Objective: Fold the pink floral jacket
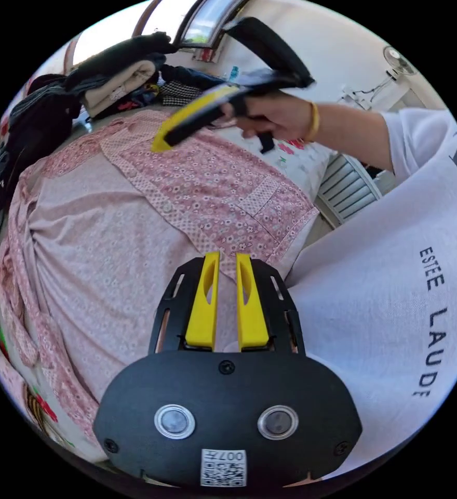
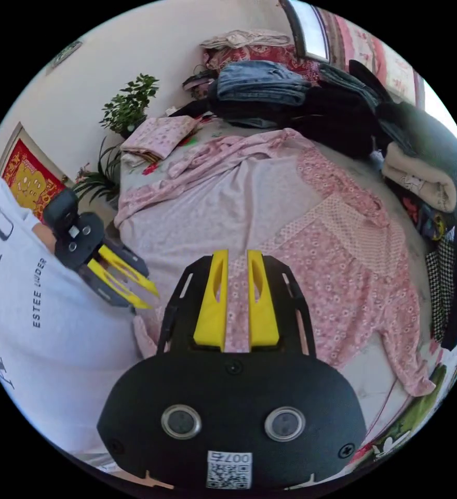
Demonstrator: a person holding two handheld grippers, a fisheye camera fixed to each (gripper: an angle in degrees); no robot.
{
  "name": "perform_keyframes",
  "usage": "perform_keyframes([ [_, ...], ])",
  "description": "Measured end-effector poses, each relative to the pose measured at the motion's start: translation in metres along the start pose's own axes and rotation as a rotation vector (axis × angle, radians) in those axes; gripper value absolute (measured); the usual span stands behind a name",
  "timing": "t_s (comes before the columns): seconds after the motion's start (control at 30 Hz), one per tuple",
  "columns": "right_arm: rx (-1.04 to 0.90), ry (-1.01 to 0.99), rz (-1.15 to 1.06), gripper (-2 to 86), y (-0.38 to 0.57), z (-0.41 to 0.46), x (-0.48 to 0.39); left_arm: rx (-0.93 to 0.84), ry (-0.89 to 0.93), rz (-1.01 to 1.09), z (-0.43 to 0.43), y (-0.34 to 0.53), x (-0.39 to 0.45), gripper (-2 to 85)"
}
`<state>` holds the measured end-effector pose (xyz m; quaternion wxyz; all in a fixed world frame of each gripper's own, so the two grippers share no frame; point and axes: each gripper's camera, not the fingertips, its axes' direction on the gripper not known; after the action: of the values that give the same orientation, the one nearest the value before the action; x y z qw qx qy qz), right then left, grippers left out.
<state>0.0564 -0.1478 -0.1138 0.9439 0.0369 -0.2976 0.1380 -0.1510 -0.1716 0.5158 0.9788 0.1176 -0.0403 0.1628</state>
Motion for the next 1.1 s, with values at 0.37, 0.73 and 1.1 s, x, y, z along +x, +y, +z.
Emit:
perform_keyframes([
  [0.37,-0.186,0.241,0.191,2.8,-0.135,0.111,0.129,-0.128,0.031,0.163,0.017,0.0,-0.017,0.0],
  [0.73,-0.156,0.263,0.178,2.7,-0.138,0.12,0.136,-0.096,0.09,0.078,-0.003,0.012,-0.045,1.4],
  [1.1,0.123,-0.405,0.314,3.7,-0.174,0.11,0.119,0.041,-0.458,-0.672,-0.142,0.162,-0.121,7.9],
])
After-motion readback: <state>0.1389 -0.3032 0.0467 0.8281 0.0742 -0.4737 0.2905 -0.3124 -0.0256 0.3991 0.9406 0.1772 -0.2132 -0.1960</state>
